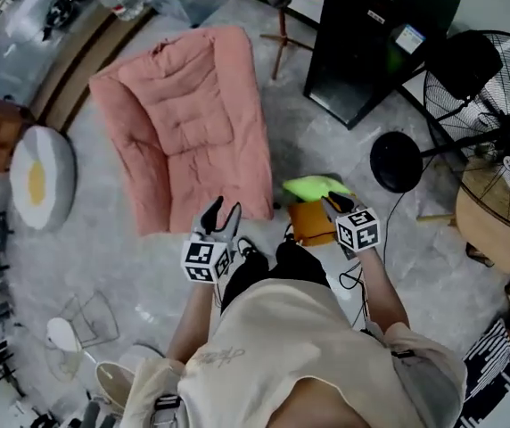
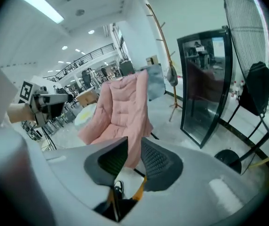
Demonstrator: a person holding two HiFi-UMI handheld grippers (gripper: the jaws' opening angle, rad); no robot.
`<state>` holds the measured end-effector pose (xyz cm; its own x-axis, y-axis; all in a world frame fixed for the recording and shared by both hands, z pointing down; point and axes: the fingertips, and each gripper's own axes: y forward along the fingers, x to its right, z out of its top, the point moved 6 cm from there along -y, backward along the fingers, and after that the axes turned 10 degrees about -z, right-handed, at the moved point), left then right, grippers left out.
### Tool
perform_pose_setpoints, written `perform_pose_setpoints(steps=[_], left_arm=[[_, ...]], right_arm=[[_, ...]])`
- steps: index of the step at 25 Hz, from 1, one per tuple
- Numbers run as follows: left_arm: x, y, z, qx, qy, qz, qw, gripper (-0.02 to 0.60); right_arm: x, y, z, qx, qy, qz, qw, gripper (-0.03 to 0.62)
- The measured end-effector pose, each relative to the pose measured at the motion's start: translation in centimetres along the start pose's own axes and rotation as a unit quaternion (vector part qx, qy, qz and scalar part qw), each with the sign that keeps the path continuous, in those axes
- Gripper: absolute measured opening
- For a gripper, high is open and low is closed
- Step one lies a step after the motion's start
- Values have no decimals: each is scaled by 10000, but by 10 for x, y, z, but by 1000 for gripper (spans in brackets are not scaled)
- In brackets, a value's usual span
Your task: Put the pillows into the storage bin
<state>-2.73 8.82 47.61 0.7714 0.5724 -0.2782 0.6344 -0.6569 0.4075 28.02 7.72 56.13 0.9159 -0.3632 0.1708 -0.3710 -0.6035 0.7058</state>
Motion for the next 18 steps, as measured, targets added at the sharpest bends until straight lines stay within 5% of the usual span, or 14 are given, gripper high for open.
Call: perform_pose_setpoints(steps=[7, 9, 18], left_arm=[[-29, -32, 33, 530, 379, 516, 9965, 95], [-29, -45, 40, 662, 458, 535, 9953, 14], [-26, -90, 55, 735, 608, 613, 9936, 14]], right_arm=[[-34, -26, 85, 1069, -544, -94, 9927, 30], [-44, -37, 109, 1370, -710, -122, 9880, 2], [-92, -70, 145, 2100, -906, 184, 9733, 2]])
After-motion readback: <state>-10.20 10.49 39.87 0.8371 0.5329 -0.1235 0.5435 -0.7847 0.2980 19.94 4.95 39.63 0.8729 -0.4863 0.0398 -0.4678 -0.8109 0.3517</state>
